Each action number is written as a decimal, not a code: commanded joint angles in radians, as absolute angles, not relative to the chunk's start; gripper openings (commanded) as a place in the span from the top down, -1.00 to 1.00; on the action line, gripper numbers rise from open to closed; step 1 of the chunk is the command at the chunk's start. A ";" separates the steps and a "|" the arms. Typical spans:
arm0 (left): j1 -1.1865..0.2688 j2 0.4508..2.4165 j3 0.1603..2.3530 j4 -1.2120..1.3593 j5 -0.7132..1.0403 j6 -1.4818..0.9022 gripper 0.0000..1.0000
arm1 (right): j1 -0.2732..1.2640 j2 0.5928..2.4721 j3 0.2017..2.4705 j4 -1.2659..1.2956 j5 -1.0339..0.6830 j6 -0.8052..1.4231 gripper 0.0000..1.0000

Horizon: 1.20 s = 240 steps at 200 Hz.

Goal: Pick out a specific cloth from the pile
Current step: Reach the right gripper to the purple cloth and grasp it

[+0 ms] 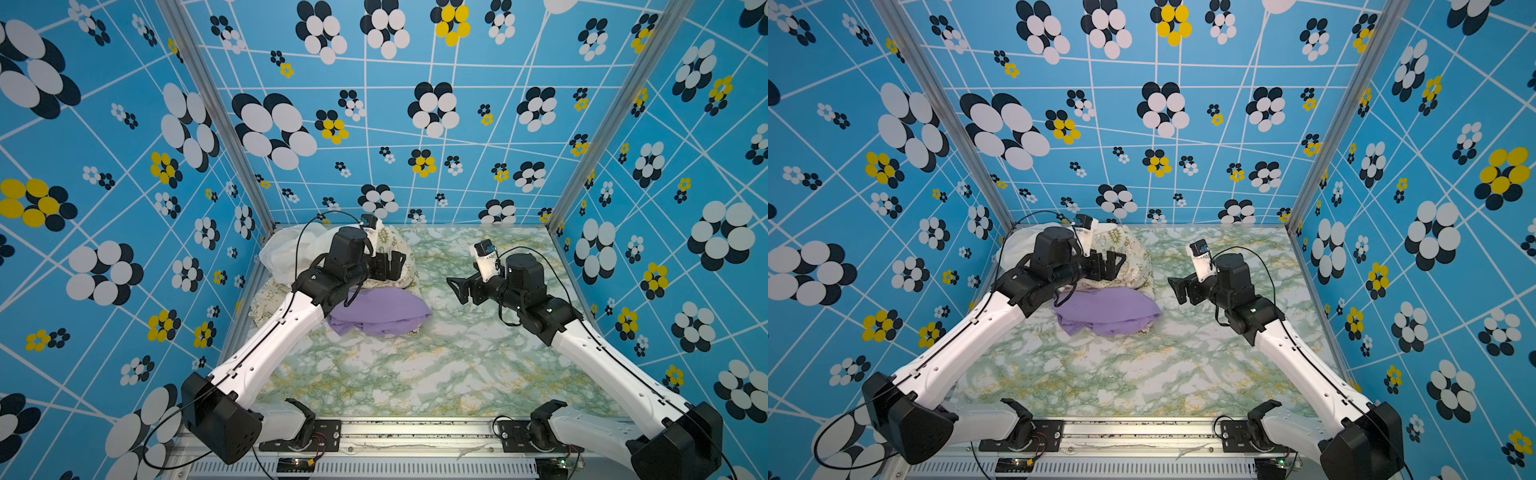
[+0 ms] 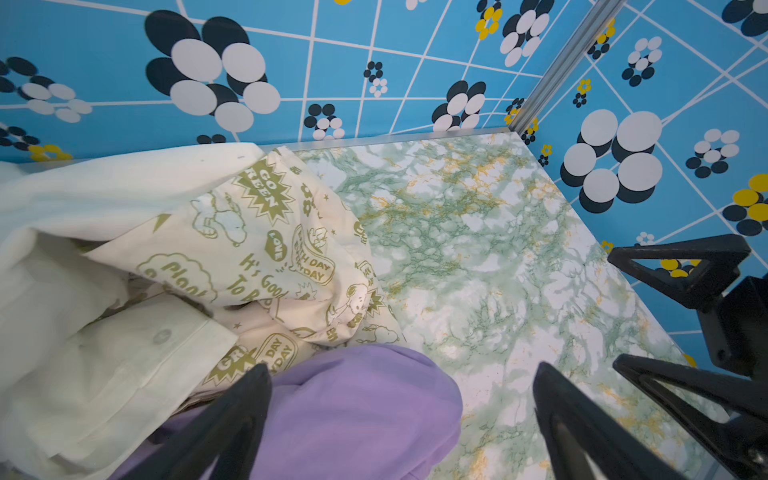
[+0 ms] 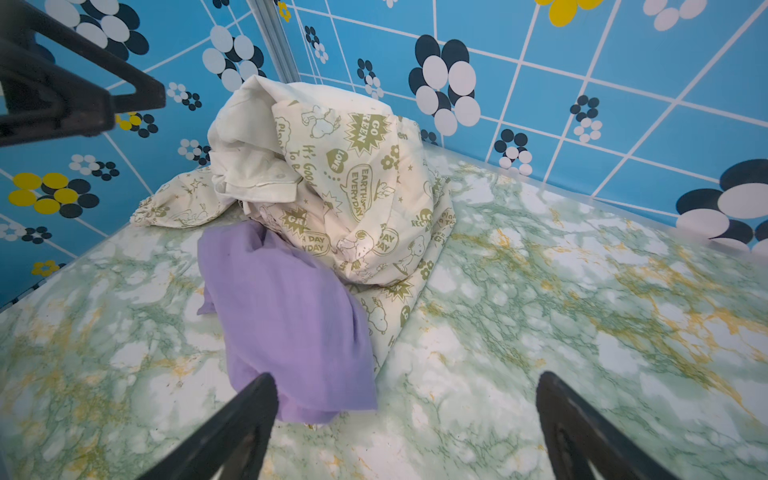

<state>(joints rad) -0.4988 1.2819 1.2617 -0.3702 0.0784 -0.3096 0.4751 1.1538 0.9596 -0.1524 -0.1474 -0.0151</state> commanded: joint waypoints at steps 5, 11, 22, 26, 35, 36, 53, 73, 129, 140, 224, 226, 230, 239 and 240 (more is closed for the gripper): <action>-0.442 1.201 1.170 -0.381 0.067 -0.318 -0.99 | 0.527 1.214 1.008 -0.154 -0.149 -0.013 -0.99; -0.432 1.179 1.147 -0.377 0.071 -0.326 -0.99 | 0.541 1.230 1.017 -0.153 -0.141 -0.017 -0.99; -0.409 1.137 1.104 -0.363 0.076 -0.336 -0.99 | 0.567 1.263 1.036 -0.155 -0.125 -0.027 -0.98; -0.403 1.123 1.089 -0.358 0.078 -0.339 -0.99 | 0.575 1.273 1.039 -0.155 -0.122 -0.029 -0.98; -0.388 1.094 1.059 -0.352 0.081 -0.340 -0.99 | 0.598 1.304 1.058 -0.157 -0.115 -0.038 -0.98; -0.386 1.092 1.055 -0.352 0.082 -0.339 -0.98 | 0.600 1.308 1.061 -0.158 -0.114 -0.039 -0.99; -0.364 1.051 1.014 -0.356 0.085 -0.337 -0.99 | 0.638 1.369 1.090 -0.164 -0.102 -0.053 -0.98; -0.337 1.014 0.974 -0.355 0.092 -0.349 -0.99 | 0.673 1.441 1.130 -0.182 -0.089 -0.062 -0.98; -0.282 0.951 0.913 -0.333 0.090 -0.386 -0.98 | 0.746 1.601 1.195 -0.236 -0.072 -0.090 -0.90; -0.275 0.946 0.908 -0.329 0.090 -0.393 -0.98 | 0.755 1.629 1.193 -0.242 -0.070 -0.089 -0.87; -0.255 0.910 0.869 -0.318 0.080 -0.413 -0.99 | 0.793 1.824 1.276 -0.321 -0.002 -0.066 0.00; -0.253 0.909 0.868 -0.317 0.079 -0.414 -0.99 | 0.792 1.823 1.274 -0.317 -0.002 -0.064 0.02; -0.253 0.908 0.866 -0.316 0.079 -0.414 -0.98 | 0.793 1.822 1.269 -0.311 -0.002 -0.063 0.10; -0.251 0.905 0.860 -0.313 0.081 -0.417 -0.99 | 0.793 1.817 1.264 -0.299 -0.002 -0.057 0.22; -0.250 0.905 0.858 -0.312 0.081 -0.417 -0.99 | 0.793 1.817 1.262 -0.297 -0.002 -0.056 0.23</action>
<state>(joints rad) -0.2626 0.9253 0.8810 -0.3355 0.0818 -0.4042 0.7898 1.8248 1.2530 -0.2924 -0.0238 -0.0795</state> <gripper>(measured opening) 0.992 0.442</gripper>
